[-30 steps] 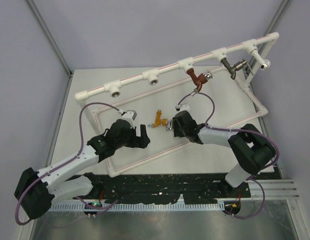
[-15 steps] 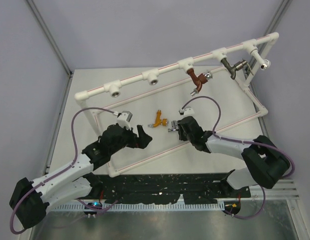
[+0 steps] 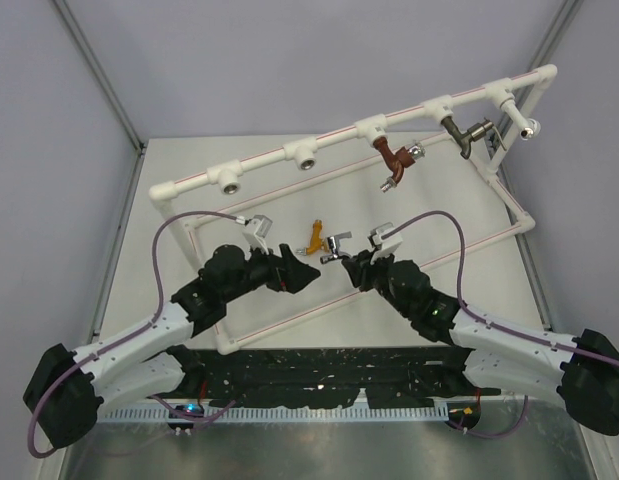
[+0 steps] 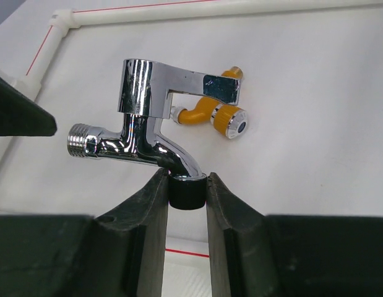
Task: Install the water faucets
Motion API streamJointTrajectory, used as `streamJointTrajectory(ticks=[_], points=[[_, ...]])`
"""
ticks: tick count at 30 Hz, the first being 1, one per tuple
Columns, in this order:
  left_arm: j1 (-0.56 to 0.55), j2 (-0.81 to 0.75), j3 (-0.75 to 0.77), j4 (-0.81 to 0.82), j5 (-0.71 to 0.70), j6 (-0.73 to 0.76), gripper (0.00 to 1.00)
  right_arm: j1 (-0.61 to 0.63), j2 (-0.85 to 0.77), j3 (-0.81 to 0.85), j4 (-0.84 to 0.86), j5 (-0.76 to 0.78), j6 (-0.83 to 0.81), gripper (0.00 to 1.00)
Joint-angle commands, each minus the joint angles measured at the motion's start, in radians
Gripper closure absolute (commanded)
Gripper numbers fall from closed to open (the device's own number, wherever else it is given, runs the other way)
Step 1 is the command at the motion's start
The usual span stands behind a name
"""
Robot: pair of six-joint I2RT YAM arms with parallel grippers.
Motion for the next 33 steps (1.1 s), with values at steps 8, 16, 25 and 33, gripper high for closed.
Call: streamJointTrajectory(ticks=[8, 16, 25, 33], points=[[0.003, 0.098, 0.051, 0.225, 0.117, -0.144, 0.31, 0.081, -0.050, -0.019, 0.172, 0.038, -0.048, 0.94], [0.000, 0.161, 0.074, 0.227, 0.151, -0.176, 0.41, 0.101, -0.047, -0.016, 0.180, 0.069, -0.060, 0.95], [-0.002, 0.187, 0.092, 0.218, 0.160, -0.180, 0.45, 0.116, -0.038, -0.010, 0.185, 0.075, -0.072, 0.95], [-0.002, 0.202, 0.104, 0.217, 0.162, -0.180, 0.61, 0.129, -0.035, -0.010, 0.194, 0.077, -0.082, 0.94]])
